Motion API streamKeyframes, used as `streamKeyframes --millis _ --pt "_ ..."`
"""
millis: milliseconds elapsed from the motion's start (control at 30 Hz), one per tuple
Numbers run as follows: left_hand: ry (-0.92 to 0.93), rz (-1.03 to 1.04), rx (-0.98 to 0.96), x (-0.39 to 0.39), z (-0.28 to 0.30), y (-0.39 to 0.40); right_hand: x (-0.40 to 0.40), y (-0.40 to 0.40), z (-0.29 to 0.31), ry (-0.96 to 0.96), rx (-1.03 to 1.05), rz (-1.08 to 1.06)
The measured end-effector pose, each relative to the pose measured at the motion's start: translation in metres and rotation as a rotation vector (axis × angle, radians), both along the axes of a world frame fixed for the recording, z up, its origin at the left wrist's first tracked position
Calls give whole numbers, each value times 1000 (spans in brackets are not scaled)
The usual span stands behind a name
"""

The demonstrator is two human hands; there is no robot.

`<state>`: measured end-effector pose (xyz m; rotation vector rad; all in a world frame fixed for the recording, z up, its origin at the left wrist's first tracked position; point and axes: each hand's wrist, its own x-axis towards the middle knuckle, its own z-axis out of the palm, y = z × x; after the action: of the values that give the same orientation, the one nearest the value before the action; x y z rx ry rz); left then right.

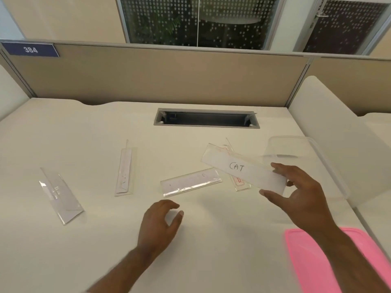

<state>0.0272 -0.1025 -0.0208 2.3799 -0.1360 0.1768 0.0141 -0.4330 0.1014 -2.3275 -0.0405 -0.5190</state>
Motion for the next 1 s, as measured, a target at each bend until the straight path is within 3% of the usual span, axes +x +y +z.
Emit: streamKeyframes --millis 100,267,533,900,1000 --pt "-34 -129 124 2 -16 -35 0 -16 -4 -31 -15 -94" --pt "86 -170 340 13 -36 -90 -2 -47 -9 -86 -46 -272" --pt "99 -184 497 20 -47 -95 0 -103 -7 -71 -172 -664" --pt "87 -186 494 19 -46 -96 47 -96 -25 221 -399 -589" --pt "87 -183 493 19 -47 -95 62 -89 -31 391 -394 -610"
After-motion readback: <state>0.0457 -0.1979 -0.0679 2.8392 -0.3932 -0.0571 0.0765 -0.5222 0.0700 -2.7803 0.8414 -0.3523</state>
